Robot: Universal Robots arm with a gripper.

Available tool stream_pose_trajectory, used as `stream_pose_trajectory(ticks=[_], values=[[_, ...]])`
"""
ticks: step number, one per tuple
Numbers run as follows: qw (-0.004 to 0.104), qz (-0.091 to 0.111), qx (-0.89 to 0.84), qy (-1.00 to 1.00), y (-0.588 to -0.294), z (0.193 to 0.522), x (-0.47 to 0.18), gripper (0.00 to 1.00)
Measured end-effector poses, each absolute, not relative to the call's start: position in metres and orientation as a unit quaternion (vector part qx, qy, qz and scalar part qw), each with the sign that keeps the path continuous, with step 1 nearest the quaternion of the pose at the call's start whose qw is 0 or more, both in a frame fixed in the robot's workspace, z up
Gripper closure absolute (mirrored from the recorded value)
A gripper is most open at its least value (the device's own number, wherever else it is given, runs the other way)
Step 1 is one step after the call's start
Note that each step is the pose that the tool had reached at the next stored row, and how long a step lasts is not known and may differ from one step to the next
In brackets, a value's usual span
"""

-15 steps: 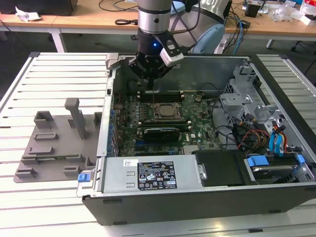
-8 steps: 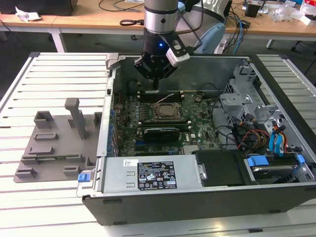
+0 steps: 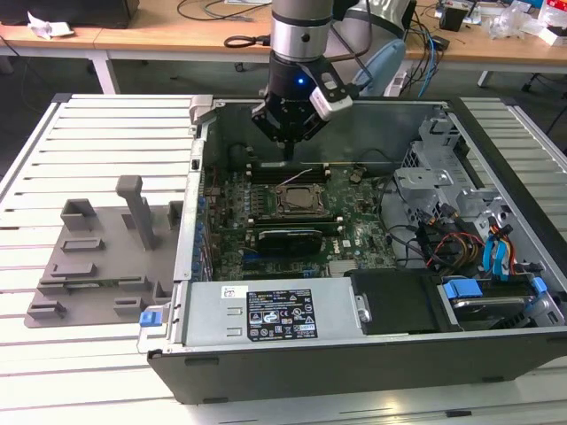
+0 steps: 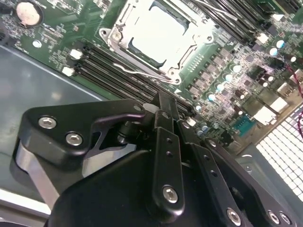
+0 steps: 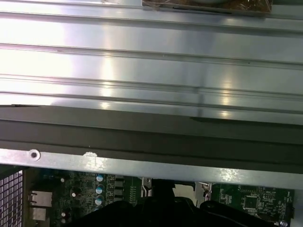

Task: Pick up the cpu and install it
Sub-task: 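Install the first cpu locking lever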

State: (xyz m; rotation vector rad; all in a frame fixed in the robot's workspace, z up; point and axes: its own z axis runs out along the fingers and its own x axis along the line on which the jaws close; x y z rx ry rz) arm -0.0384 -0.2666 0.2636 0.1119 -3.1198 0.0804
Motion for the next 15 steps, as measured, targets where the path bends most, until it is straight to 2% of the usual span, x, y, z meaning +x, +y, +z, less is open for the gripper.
stream_pose_trajectory(ticks=[15], values=[[0.009, 0.026, 0.036, -0.999, -0.267, 0.26, -0.011, 0.89]])
